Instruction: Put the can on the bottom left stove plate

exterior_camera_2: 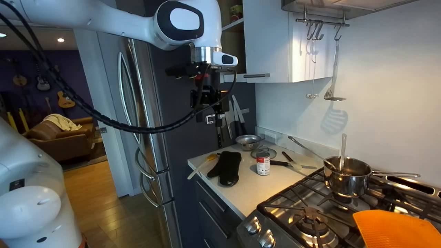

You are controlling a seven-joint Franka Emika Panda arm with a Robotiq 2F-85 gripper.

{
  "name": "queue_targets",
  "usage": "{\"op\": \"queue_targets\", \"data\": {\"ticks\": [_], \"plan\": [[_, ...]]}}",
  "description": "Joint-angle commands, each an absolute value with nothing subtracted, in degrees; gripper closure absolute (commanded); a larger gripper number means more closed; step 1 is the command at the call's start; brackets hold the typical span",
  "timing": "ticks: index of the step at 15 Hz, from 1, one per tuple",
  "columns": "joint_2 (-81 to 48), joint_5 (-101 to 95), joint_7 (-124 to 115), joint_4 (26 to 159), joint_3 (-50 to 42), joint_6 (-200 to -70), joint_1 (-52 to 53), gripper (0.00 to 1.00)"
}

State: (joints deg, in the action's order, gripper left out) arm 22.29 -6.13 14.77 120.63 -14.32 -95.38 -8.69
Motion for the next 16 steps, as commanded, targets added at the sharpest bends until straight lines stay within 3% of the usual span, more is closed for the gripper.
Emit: {"op": "queue_targets", "data": {"ticks": [1, 16], "plan": [[21.0, -5.6, 15.0, 119.2, -13.9, -95.6, -8.5, 0.0], [-12.2, -0.2, 3.2, 92.1, -6.9, -102.4, -5.2, 0.0]]}}
